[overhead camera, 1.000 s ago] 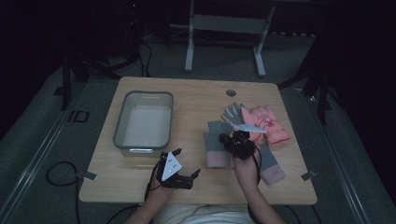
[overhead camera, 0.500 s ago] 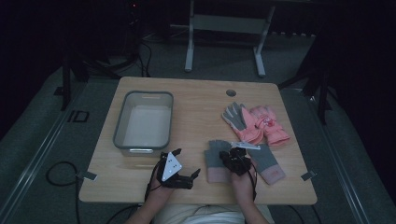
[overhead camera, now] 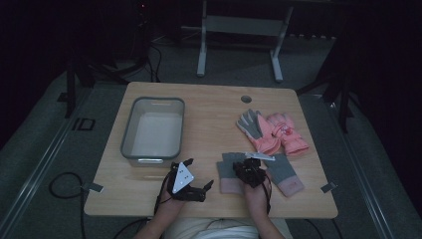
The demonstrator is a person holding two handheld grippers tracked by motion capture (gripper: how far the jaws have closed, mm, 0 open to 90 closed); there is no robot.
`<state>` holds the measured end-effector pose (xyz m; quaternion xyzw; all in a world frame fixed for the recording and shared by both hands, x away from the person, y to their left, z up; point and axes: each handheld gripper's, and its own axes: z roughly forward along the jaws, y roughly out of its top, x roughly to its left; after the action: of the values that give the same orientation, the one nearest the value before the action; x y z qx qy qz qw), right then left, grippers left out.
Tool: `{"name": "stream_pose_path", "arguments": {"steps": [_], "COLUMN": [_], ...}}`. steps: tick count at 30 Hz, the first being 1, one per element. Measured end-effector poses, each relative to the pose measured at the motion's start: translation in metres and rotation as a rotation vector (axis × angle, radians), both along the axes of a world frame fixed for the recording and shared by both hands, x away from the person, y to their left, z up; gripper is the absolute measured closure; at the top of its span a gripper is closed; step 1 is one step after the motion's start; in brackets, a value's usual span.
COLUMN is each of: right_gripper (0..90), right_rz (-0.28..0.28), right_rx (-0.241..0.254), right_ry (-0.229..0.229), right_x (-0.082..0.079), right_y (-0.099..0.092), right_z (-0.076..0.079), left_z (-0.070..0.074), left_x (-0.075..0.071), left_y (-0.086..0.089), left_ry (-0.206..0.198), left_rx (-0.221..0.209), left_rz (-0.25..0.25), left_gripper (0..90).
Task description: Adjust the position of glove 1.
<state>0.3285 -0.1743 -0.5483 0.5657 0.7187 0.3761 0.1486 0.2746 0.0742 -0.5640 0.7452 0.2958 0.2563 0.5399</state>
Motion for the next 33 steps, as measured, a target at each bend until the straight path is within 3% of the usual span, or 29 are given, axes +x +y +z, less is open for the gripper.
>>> {"name": "stream_pose_path", "arguments": {"steps": [6, 9, 12, 13, 15, 21, 27, 33], "right_gripper": [67.9, 66.2, 61.9, 61.9, 64.0, 66.6, 65.1, 61.2], "right_rz": [0.067, 0.167, 0.256, 0.256, 0.324, 0.387, 0.419, 0.456], "right_rx": [0.002, 0.021, -0.043, -0.043, -0.067, -0.126, -0.198, -0.243], "right_ry": [-0.054, -0.080, -0.108, -0.108, -0.128, -0.169, -0.154, -0.087], "right_x": [0.005, 0.012, 0.014, 0.014, 0.015, 0.020, 0.025, 0.023], "right_y": [-0.009, -0.018, -0.025, -0.025, -0.040, -0.083, -0.130, -0.160], "right_z": [0.027, 0.040, 0.048, 0.048, 0.054, 0.065, 0.065, 0.049], "left_z": [0.000, 0.000, 0.000, 0.000, 0.000, 0.000, 0.000, 0.000], "left_x": [0.000, 0.000, 0.000, 0.000, 0.000, 0.001, 0.000, 0.000], "left_y": [0.000, 0.000, 0.000, 0.000, 0.000, 0.000, 0.000, 0.000], "left_ry": [0.000, -0.001, 0.000, 0.000, 0.002, 0.000, -0.002, -0.002], "left_rx": [0.004, 0.006, 0.005, 0.005, 0.002, 0.003, 0.004, 0.003], "left_rz": [-0.004, -0.005, -0.006, -0.006, -0.006, -0.006, -0.005, -0.003], "left_gripper": [0.5, 0.5, 0.5, 0.4, 0.5, 0.5, 0.5, 0.5]}}
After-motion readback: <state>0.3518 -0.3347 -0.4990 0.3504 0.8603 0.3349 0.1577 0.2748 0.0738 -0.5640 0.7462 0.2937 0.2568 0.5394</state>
